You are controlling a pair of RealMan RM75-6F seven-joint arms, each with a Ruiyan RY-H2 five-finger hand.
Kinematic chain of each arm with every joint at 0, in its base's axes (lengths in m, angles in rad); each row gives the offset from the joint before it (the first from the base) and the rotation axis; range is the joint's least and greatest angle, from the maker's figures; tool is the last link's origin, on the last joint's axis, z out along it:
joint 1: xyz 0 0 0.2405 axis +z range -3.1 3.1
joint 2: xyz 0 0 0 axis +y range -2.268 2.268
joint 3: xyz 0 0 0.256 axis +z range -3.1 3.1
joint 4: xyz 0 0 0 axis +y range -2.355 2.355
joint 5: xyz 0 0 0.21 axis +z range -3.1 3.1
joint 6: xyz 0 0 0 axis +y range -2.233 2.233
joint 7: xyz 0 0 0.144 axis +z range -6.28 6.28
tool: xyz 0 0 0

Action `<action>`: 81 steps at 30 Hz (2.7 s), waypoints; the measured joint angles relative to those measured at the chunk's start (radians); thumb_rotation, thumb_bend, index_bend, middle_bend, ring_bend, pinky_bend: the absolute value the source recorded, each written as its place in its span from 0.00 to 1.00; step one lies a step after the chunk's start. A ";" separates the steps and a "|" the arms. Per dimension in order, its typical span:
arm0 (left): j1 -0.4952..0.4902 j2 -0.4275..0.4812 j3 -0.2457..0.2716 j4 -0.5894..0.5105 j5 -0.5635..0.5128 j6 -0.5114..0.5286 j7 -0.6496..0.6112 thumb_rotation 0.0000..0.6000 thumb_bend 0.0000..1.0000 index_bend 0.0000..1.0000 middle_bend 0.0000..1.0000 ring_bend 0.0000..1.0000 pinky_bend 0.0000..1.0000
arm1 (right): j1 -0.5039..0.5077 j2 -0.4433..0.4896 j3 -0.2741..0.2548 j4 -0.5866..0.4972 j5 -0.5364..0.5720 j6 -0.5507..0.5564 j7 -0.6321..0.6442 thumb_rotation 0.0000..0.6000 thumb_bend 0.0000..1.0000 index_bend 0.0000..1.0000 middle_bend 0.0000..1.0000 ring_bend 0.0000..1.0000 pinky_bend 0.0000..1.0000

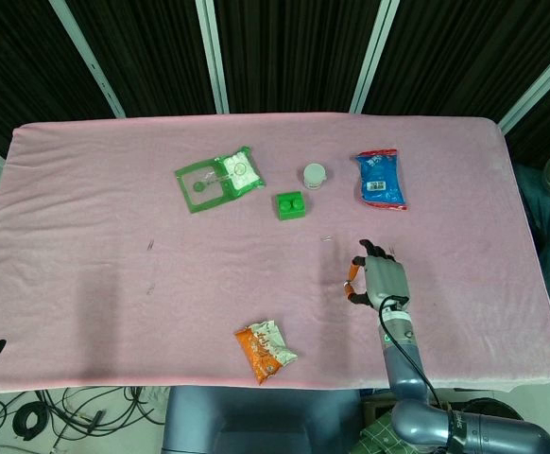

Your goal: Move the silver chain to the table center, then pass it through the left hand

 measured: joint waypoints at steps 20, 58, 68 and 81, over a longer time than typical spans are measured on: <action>-0.005 -0.018 -0.016 -0.005 -0.045 -0.002 0.049 1.00 0.22 0.08 0.08 0.00 0.00 | 0.106 0.069 0.105 0.176 0.123 -0.195 0.127 1.00 0.35 0.65 0.09 0.14 0.21; -0.011 -0.026 -0.037 -0.006 -0.104 -0.009 0.078 1.00 0.22 0.08 0.08 0.00 0.00 | 0.373 -0.111 0.074 0.642 0.263 -0.418 0.232 1.00 0.35 0.66 0.09 0.14 0.21; -0.008 -0.026 -0.037 -0.007 -0.103 -0.005 0.078 1.00 0.22 0.08 0.08 0.00 0.00 | 0.373 -0.099 0.069 0.643 0.268 -0.415 0.252 1.00 0.35 0.66 0.09 0.14 0.21; -0.013 -0.028 -0.038 -0.007 -0.109 -0.014 0.086 1.00 0.22 0.08 0.08 0.00 0.00 | 0.316 0.034 0.049 0.502 0.258 -0.357 0.252 1.00 0.35 0.66 0.09 0.14 0.21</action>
